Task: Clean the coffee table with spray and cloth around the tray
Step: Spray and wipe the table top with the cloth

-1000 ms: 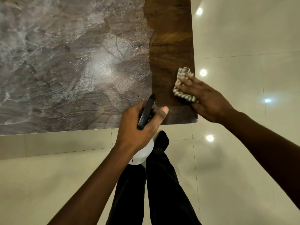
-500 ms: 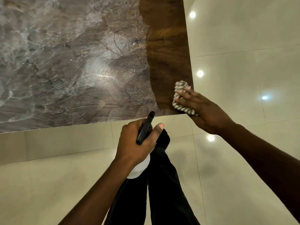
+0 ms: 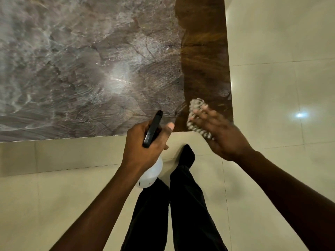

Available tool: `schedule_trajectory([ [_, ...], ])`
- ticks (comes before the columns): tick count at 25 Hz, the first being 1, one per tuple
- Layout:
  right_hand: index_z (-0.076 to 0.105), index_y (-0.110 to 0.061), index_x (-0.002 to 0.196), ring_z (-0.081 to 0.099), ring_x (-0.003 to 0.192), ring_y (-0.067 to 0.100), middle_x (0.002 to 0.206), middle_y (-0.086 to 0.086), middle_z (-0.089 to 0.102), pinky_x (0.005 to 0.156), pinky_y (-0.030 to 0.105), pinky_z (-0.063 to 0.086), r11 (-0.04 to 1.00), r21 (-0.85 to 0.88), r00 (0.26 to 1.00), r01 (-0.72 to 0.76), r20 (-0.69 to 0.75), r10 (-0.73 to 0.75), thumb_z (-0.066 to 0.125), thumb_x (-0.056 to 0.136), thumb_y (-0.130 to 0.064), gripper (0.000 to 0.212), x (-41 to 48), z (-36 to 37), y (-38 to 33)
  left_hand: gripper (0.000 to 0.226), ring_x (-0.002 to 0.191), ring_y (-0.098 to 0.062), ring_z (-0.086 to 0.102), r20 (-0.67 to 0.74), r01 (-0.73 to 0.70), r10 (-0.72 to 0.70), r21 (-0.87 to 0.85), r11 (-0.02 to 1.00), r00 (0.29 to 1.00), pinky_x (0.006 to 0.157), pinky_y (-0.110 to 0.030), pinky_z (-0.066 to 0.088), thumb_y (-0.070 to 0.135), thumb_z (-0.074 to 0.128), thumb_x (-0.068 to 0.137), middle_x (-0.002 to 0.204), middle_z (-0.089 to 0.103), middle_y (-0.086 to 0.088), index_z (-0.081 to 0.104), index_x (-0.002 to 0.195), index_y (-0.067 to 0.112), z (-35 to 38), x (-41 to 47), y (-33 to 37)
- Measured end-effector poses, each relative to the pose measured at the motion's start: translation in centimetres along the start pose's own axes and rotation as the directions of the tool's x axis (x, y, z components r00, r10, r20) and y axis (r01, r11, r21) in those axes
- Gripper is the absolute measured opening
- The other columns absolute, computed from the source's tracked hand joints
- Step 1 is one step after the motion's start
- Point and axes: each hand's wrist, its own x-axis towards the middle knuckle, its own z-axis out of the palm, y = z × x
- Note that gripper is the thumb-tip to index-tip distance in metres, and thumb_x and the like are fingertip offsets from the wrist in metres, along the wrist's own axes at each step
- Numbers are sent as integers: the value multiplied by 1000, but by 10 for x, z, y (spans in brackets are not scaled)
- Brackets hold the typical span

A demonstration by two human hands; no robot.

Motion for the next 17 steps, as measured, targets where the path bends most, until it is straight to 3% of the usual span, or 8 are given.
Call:
schedule_trajectory([
  [1,46,-23,161,24,163,26,173,3,35,127,54,33,984,59,975,-170,-133,177,55,100,-20,62,7,-3,0,41,68,-21,82,8,2,-2,-17,1000,1000,69,-46,69,44,80,97,70,76,-17,70,83,7,-5,4,-2],
  [3,47,-23,160,24,163,26,173,3,36,129,53,30,862,210,810,-461,-298,505,49,100,-24,60,38,2,-25,37,75,-32,81,10,-15,15,-31,999,1000,72,-58,67,50,79,96,76,78,-15,71,84,15,-15,13,-4],
  [5,45,-18,161,22,163,32,173,9,34,131,54,22,825,245,768,-509,-303,564,46,97,-28,65,68,20,-59,36,76,-35,81,-16,-33,32,-36,999,999,70,-61,66,50,79,96,78,79,-14,70,86,17,-20,19,-4],
  [8,49,-14,157,29,161,36,170,14,39,131,58,22,978,119,976,-173,-116,187,54,90,-21,68,75,45,-96,41,71,-32,81,-33,-49,49,-20,999,998,66,-60,66,55,78,94,72,78,-12,71,85,16,-28,22,-1],
  [10,50,-17,157,28,162,32,171,10,38,132,52,21,993,45,991,108,73,-111,56,90,-21,68,63,42,-84,44,65,-28,81,-39,-53,53,14,999,998,66,-59,66,55,77,93,66,76,-11,72,83,13,-35,22,0],
  [12,46,-21,161,24,163,28,173,5,34,132,50,22,980,2,970,197,143,-195,52,92,-26,69,54,25,-52,42,58,-22,81,-52,-31,31,10,999,998,69,-59,67,44,79,98,60,73,-11,71,82,7,-42,23,1],
  [15,48,-23,160,26,162,29,172,4,38,128,57,29,977,57,969,-207,-123,212,48,95,-26,65,57,0,-14,41,65,-21,82,-7,2,-2,-34,999,1000,73,-59,68,44,79,97,69,76,-15,70,87,5,-53,24,2],
  [17,48,-25,160,23,163,27,172,2,37,131,53,26,832,236,790,-501,-268,552,47,97,-28,63,88,-8,-19,36,77,-30,82,35,-27,28,-29,999,999,74,-62,67,51,79,96,82,80,-15,73,89,16,-57,27,0],
])
